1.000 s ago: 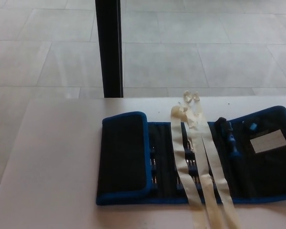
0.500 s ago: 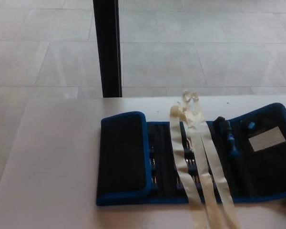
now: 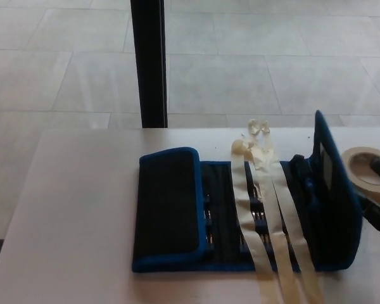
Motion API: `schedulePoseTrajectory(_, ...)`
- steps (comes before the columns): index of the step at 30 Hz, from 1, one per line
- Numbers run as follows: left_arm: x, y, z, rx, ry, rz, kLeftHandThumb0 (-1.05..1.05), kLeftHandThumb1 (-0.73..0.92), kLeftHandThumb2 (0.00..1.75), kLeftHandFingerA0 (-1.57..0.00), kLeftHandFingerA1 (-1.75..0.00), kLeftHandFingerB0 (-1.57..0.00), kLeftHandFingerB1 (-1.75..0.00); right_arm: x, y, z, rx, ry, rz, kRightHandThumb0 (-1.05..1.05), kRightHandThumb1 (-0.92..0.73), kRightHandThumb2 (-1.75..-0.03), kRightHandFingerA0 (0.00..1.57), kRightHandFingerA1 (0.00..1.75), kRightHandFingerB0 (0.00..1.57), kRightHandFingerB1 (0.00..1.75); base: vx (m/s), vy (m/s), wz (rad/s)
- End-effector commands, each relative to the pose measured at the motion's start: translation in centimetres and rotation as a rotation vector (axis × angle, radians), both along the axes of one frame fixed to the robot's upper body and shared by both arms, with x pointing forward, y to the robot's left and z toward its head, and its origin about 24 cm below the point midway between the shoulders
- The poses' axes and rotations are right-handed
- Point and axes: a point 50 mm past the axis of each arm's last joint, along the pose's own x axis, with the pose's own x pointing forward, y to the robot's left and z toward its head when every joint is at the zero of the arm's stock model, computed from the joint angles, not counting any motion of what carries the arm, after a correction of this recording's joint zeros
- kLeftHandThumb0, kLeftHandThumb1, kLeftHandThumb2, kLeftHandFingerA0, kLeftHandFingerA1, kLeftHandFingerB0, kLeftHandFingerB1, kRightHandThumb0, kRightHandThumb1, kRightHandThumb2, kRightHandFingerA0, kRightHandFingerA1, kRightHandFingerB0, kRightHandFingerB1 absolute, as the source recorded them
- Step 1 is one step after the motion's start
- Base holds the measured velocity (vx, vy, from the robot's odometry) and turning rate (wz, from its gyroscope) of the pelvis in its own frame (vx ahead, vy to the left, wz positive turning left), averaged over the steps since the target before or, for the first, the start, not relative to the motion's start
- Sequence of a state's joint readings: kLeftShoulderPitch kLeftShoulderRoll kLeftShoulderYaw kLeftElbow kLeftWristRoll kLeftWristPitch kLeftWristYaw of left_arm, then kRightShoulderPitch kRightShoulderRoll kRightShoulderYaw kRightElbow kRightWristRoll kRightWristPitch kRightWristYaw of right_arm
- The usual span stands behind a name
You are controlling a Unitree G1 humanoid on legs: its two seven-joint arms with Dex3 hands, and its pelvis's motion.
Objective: The robot uses its right hand to lift an edge of the toolkit kept in middle of the desk and make one fold in it
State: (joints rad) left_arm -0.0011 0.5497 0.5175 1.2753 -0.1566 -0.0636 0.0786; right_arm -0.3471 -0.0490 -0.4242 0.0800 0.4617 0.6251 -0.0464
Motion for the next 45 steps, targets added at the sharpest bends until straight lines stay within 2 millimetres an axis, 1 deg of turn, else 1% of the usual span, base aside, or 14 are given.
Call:
schedulePoseTrajectory(1,0.1,0.6,0.7,0.022,-0.01,0.011,-0.61,0.8,0.64,-0.72,-0.69,-0.58,-0.55,-1.3,1.8,1.4,-0.205,-0.073,0.091,-0.68,-0.85,-0.66,0.72,0.46,0.59,0.44,0.0,0.0,0.0)
schedulePoseTrajectory(7,0.6,0.6,0.8,0.021,-0.011,-0.004,-0.62,0.81,0.64,-0.69,-0.66,-0.55,-0.54,-3.0,3.8,1.6,-0.807,-0.284,0.376,-0.71,-0.86,-0.66,0.62,0.51,0.57,0.43,0.0,0.0,0.0)
schedulePoseTrajectory(9,0.6,0.6,0.8,0.019,-0.02,-0.004,-0.62,0.81,0.64,-0.68,-0.68,-0.53,-0.56,-3.4,4.1,0.7,-1.059,-0.299,0.483,-0.75,-0.86,-0.65,0.68,0.71,0.58,0.42,0.0,0.0,0.0)
schedulePoseTrajectory(10,0.7,0.6,0.8,0.02,-0.03,0.002,-0.61,0.8,0.64,-0.71,-0.68,-0.56,-0.57,-3.8,4.4,-0.3,-1.211,-0.304,0.577,-0.7,-0.81,-0.64,0.52,0.65,0.5,0.49,0.0,0.0,0.0)
schedulePoseTrajectory(18,1.4,0.8,1.3,0.047,0.002,-0.046,-0.62,0.8,0.64,-0.72,-0.69,-0.59,-0.57,-3.9,2.5,-4.6,-1.541,-0.157,0.675,-0.73,-0.86,-0.66,0.5,0.62,0.5,0.48,0.0,0.0,0.0)
schedulePoseTrajectory(24,1.8,1.0,1.6,0.064,0.016,-0.045,-0.64,0.79,0.63,-0.73,-0.67,-0.58,-0.57,-3.5,1.8,-6.4,-1.59,-0.084,0.708,-0.76,-0.89,-0.66,0.5,0.69,0.47,0.48,0.0,0.0,0.0)
schedulePoseTrajectory(30,2.1,0.9,1.6,0.068,0.017,-0.063,-0.63,0.8,0.64,-0.75,-0.69,-0.59,-0.57,-3.9,5.0,-7.3,-1.745,-0.162,0.888,-0.75,-0.92,-0.67,0.51,0.63,0.44,0.39,0.0,0.0,0.0)
schedulePoseTrajectory(31,2.1,0.9,1.6,0.062,0.01,-0.063,-0.63,0.8,0.64,-0.73,-0.69,-0.57,-0.56,-4.0,5.6,-7.4,-1.759,-0.179,0.917,-0.73,-0.73,-1.1,0.5,0.69,0.39,0.54,0.0,0.0,0.0)
schedulePoseTrajectory(34,2.1,1.0,1.6,0.062,0.001,-0.063,-0.64,0.8,0.64,-0.73,-0.7,-0.6,-0.61,-4.1,7.3,-7.6,-1.799,-0.258,0.994,-0.71,-0.74,-1.12,0.5,0.69,0.38,0.54,0.0,0.0,0.0)
schedulePoseTrajectory(35,2.1,1.0,1.7,0.064,0.002,-0.065,-0.63,0.8,0.64,-0.73,-0.69,-0.61,-0.61,-4.1,7.5,-7.6,-1.808,-0.278,0.997,-0.75,-0.92,-0.68,0.55,0.72,0.46,0.42,0.0,0.0,0.0)
schedulePoseTrajectory(40,2.1,1.2,1.9,0.066,0.005,-0.053,-0.63,0.8,0.63,-0.75,-0.69,-0.62,-0.59,-4.3,6.8,-7.9,-1.799,-0.275,0.997,-0.75,-0.9,-0.66,0.52,0.72,0.45,0.42,0.0,0.0,0.0)
schedulePoseTrajectory(41,2.1,1.2,1.9,0.072,0.013,-0.052,-0.63,0.8,0.63,-0.76,-0.7,-0.63,-0.59,-4.3,6.4,-7.6,-1.799,-0.261,0.989,-0.69,-0.7,-1.1,0.51,0.72,0.38,0.55,0.0,0.0,0.0)
schedulePoseTrajectory(42,2.1,1.2,1.9,0.076,0.01,-0.054,-0.63,0.8,0.63,-0.76,-0.7,-0.61,-0.57,-4.2,5.4,-7.0,-1.754,-0.238,0.975,-0.73,-0.9,-0.67,0.52,0.66,0.46,0.43,0.0,0.0,0.0)
schedulePoseTrajectory(45,2.0,1.1,1.8,0.079,0.016,-0.055,-0.64,0.8,0.63,-0.76,-0.68,-0.61,-0.56,-3.9,4.5,-6.0,-1.728,-0.235,0.946,-0.76,-0.92,-0.68,0.52,0.63,0.45,0.42,0.0,0.0,0.0)
